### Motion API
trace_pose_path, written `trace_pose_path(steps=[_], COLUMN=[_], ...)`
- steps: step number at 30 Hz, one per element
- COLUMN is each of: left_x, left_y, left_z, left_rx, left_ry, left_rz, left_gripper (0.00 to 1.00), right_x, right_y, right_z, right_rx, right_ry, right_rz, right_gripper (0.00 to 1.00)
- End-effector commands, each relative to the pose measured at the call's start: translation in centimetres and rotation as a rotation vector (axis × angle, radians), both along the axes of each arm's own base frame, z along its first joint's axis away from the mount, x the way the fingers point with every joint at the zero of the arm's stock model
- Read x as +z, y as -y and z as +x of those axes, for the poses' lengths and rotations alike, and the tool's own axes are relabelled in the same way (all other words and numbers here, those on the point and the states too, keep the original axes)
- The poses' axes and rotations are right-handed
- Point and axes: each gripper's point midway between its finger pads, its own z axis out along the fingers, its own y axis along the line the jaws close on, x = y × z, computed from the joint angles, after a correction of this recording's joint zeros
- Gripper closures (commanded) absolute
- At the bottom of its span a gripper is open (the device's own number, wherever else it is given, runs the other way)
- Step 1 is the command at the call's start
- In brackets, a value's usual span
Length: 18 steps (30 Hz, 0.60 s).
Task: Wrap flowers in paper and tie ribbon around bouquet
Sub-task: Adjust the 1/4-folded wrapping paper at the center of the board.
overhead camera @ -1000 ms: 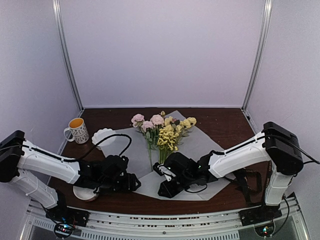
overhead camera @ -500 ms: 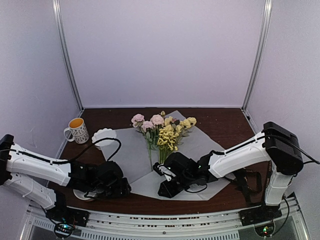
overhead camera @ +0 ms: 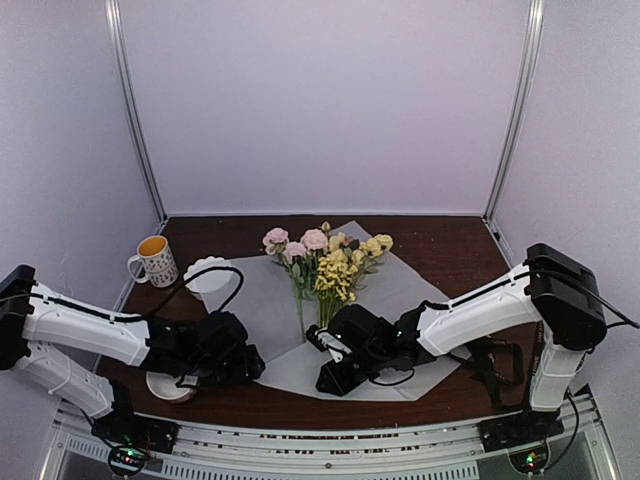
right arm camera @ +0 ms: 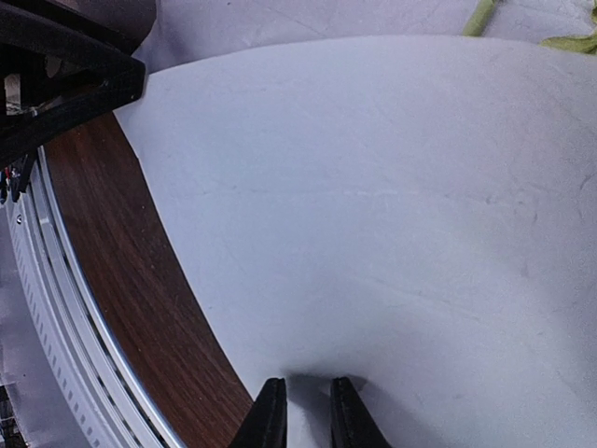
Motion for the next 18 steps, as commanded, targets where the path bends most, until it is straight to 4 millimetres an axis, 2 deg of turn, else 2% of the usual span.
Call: trace_pose_path(steps=[1, 6, 8, 10, 15, 18], left_x=[-3.0, -3.3, -3.2, -3.3, -3.4, -3.5], left_y=[-1.5, -1.8, -2.0, -2.2, -2.2, -2.1], left_z=[-1.7, -1.8, -1.8, -1.9, -1.9, -1.9], left_rx=[-0.036, -0.029, -0.019, -0.009, -0.010, -0.013], left_ry=[-0.106, -0.133, -0.132, -0.133, -0.137, -0.140], left_rz=[0.096, 0.143, 0.147, 0.143, 0.142, 0.145], left_gripper=[0.35, 0.61, 0.73, 0.81, 0.84, 0.88], right_x=[-1.1, -0.9, -0.4, 0.5, 4.0, 4.3], right_y=[0.4, 0.4, 0.0, -0.8, -3.6, -4.8], right_z=[-0.4, -0.4, -0.4, -0.6, -0.8, -1.2], right_rx=[0.005, 0.009, 0.028, 0.068, 0.186, 0.245], right_ry=[-0.002, 0.006, 0.019, 0.029, 0.060, 0.045], right_rz=[-0.033, -0.040, -0.030, -0.008, 0.088, 0.096], right_gripper=[0.82, 0.82, 0.82, 0.82, 0.82, 0.82])
